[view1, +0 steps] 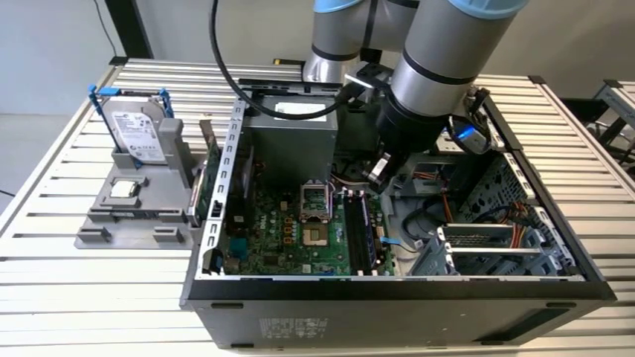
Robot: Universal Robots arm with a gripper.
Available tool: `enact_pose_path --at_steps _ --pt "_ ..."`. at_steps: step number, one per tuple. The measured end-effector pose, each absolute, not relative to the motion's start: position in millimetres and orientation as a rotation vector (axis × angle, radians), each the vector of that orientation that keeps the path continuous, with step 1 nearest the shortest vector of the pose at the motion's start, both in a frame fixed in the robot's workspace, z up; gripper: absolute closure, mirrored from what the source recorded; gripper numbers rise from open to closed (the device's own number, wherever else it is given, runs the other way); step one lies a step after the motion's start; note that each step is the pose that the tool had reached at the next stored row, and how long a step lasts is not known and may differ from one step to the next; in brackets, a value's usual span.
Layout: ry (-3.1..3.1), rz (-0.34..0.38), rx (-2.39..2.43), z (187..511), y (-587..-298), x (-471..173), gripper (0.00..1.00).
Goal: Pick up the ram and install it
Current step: 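Press down the ram until it locks into place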
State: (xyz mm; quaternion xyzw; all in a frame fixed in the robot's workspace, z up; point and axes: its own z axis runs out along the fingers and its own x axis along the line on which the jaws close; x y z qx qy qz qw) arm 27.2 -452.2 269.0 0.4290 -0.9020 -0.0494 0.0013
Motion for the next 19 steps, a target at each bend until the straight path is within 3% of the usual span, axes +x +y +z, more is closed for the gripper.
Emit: enact_pose_path --at_steps 9,16,19 --pt "-2.758 -0.125 1.550 268.8 -452.2 27.3 1.00" --pt "-2.688 -0.040 1.621 268.9 -452.2 27.3 1.00" --pt "-2.643 -0.036 1.690 268.7 -452.3 27.2 1.00"
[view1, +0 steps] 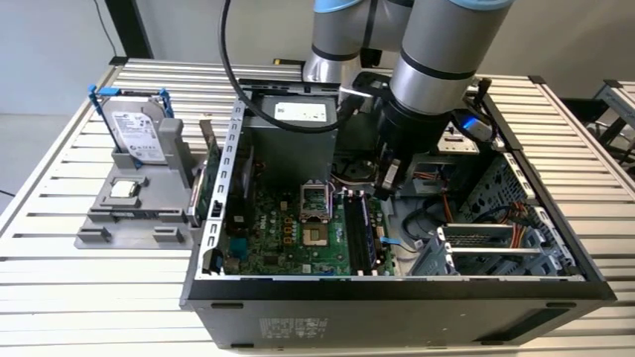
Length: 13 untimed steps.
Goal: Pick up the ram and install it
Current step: 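Press down the ram until it locks into place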
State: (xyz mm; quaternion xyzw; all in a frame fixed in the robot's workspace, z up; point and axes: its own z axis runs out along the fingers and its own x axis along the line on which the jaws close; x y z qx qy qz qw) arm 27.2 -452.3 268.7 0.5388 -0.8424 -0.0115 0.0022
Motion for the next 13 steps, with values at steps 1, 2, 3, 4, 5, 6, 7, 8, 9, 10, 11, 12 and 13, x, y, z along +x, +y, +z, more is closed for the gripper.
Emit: enact_pose_path --at_steps 1,2,3,4,5,6,7,8,9,10,11,12,13 --pt "-2.627 -0.036 1.714 268.6 -452.2 27.2 1.00" --pt "-2.610 -0.036 1.738 268.5 -452.2 27.2 1.00" --pt "-2.593 -0.036 1.763 268.4 -452.2 27.2 1.00" --pt "-2.577 -0.036 1.785 268.2 -452.2 27.2 1.00" --pt "-2.561 -0.037 1.808 267.9 -452.2 27.2 1.00" --pt "-2.545 -0.038 1.829 267.4 -452.2 27.2 1.00" --pt "-2.530 -0.039 1.847 267.1 -452.2 27.3 1.00" --pt "-2.516 -0.041 1.862 266.9 -452.2 27.3 1.00" --pt "-2.505 -0.043 1.873 266.7 -452.2 27.3 1.00" --pt "-2.493 -0.047 1.882 266.6 -452.2 27.2 1.00" --pt "-2.483 -0.051 1.891 266.5 -452.2 27.2 1.00" --pt "-2.471 -0.055 1.900 266.4 -452.2 27.2 1.00" --pt "-2.461 -0.059 1.908 266.3 -452.2 27.2 1.00"
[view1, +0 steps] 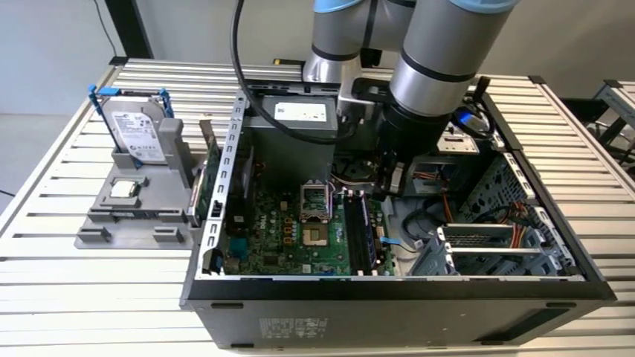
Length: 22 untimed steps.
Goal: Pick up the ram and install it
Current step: 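Press down the ram until it locks into place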
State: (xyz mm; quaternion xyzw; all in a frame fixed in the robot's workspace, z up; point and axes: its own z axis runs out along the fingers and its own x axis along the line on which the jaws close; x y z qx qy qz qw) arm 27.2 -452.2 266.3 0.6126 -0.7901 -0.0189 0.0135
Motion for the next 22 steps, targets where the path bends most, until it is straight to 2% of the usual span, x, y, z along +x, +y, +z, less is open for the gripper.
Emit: enact_pose_path --at_steps 8,22 --pt "-2.411 -0.146 2.011 266 -452 27 1.00" --pt "-2.273 -0.151 2.167 249 -453 28 1.00"
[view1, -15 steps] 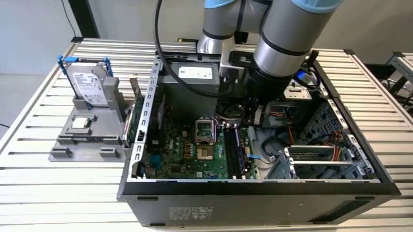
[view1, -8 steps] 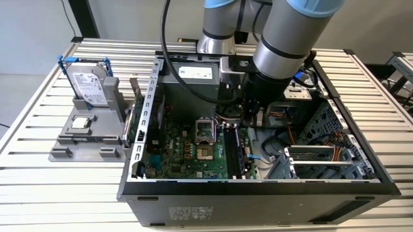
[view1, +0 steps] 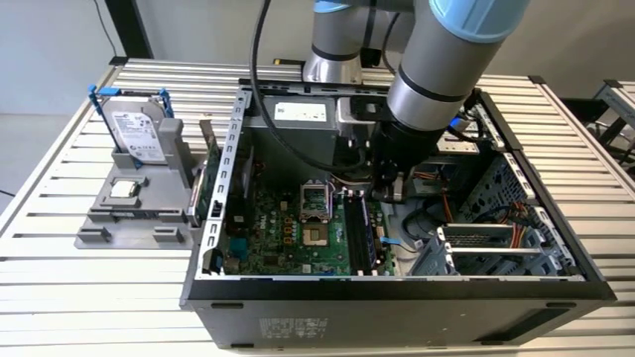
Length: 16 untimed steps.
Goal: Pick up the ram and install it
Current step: 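Press down the ram until it locks into place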
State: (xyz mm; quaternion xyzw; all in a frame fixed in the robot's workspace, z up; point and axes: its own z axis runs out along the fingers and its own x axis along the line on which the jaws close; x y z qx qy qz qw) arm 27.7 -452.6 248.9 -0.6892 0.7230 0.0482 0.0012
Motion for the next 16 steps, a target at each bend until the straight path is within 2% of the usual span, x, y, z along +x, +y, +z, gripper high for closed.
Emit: enact_pose_path --at_steps 12,16 --pt "2.274 0.162 -2.167 231 -489 37 1.00" --pt "2.279 0.161 -2.164 224 -491 30 1.00"
